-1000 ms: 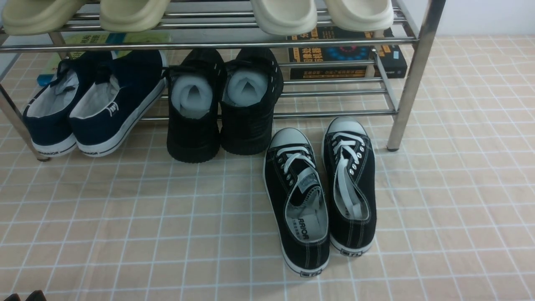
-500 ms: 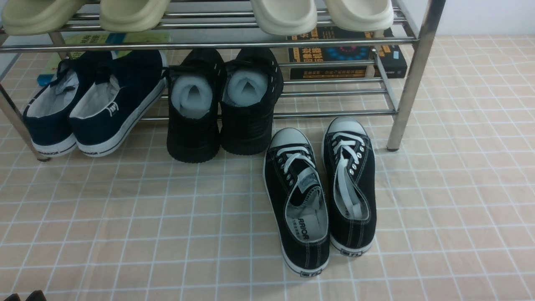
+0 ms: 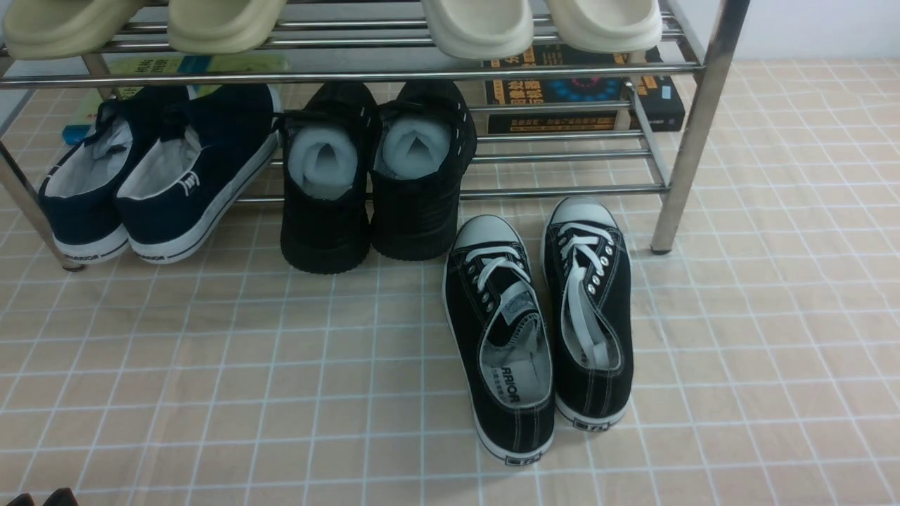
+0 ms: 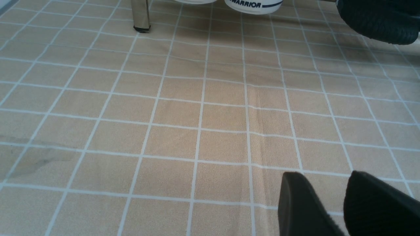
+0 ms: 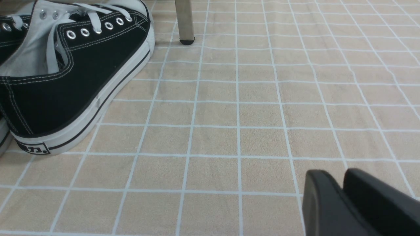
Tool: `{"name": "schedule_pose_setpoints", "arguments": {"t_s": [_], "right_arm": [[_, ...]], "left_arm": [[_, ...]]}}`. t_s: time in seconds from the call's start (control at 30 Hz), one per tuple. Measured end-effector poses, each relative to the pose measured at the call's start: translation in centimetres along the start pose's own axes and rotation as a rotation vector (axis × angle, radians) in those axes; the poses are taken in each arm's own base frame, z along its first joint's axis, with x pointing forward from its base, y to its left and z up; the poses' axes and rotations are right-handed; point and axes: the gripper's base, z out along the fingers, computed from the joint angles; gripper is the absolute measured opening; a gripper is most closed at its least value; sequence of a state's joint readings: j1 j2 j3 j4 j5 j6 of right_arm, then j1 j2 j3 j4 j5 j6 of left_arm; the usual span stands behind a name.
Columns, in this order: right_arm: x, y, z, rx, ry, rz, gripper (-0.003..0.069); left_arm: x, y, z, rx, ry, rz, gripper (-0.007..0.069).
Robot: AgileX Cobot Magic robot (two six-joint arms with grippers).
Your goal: Take the shoes off the shelf from the light coffee tablecloth by hand.
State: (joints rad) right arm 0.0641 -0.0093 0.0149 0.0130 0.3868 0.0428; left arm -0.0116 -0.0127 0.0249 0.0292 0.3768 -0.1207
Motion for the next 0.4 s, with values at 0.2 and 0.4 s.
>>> {"name": "schedule_pose_setpoints", "arguments": {"t_s": [0.2,0.4], "right_arm": [[0.0,0.0,0.0,0.0,0.0,0.0,0.0117],[0.0,0.0,0.0,0.0,0.0,0.0,0.0129]], "left_arm": [[0.0,0.0,0.0,0.0,0.0,0.0,0.024],[0.0,0.0,0.0,0.0,0.0,0.0,0.024]]}}
